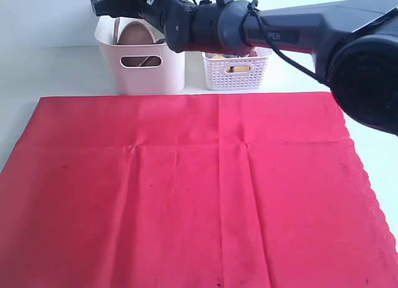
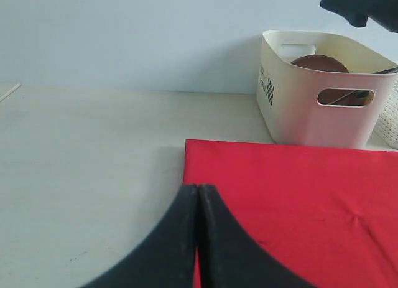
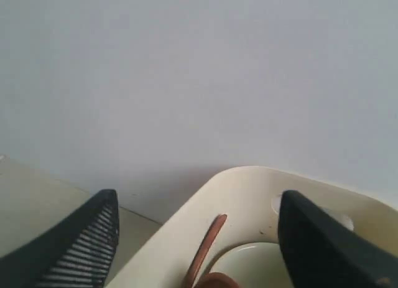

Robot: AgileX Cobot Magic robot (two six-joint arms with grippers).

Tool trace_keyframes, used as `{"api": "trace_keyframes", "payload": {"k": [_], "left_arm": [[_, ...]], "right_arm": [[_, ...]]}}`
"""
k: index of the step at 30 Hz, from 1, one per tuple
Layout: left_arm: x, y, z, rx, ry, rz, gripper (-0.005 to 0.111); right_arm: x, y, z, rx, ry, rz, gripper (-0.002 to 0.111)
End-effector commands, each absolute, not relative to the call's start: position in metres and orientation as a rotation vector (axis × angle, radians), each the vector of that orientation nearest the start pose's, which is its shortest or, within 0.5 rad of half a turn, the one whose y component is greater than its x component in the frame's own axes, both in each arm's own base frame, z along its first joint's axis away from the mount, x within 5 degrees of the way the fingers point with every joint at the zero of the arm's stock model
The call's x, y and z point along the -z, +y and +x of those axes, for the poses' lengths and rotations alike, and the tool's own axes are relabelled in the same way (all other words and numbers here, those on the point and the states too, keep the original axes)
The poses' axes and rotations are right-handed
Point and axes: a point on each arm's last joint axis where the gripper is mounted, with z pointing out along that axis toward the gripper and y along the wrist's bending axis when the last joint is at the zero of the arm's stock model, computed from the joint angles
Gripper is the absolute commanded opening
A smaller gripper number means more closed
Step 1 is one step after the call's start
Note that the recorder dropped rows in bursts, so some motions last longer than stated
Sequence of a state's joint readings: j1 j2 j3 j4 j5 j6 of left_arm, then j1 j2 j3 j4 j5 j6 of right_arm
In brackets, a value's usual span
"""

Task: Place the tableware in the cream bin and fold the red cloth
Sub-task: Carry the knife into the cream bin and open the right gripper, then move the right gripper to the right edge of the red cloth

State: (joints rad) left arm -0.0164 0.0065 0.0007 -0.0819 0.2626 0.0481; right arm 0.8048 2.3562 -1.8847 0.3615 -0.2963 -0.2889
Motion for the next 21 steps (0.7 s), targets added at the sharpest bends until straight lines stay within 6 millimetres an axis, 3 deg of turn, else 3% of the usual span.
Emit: {"api": "trace_keyframes", "payload": {"k": [1, 5, 10, 15, 19, 21], "left_arm": [[-0.190, -0.003, 0.055, 0.059, 1.740, -0.007, 0.002], [-0.190, -0.003, 0.055, 0.059, 1.740, -0.007, 0.002], [-0.190, -0.003, 0.055, 0.059, 1.740, -0.007, 0.002], [-0.190, -0.003, 0.055, 0.059, 1.740, -0.007, 0.002], [-0.190, -0.003, 0.055, 0.059, 1.740, -0.007, 0.002], [-0.190, -0.003, 0.055, 0.059, 1.740, -0.007, 0.002]], "right_arm": [[-0.256, 0.390, 0.384, -0.598, 1.622, -0.572, 0.069], [-0.289, 0.383, 0.372, -0.626, 1.652, -0.618, 0.064], [-0.328, 0.371, 0.352, -0.582, 1.661, -0.779, 0.042], [-0.347, 0.355, 0.336, -0.428, 1.697, -1.009, 0.017], [-0.354, 0.336, 0.329, -0.289, 1.832, -1.040, 0.001], [-0.357, 0.322, 0.329, -0.159, 1.909, -1.021, 0.000]]}}
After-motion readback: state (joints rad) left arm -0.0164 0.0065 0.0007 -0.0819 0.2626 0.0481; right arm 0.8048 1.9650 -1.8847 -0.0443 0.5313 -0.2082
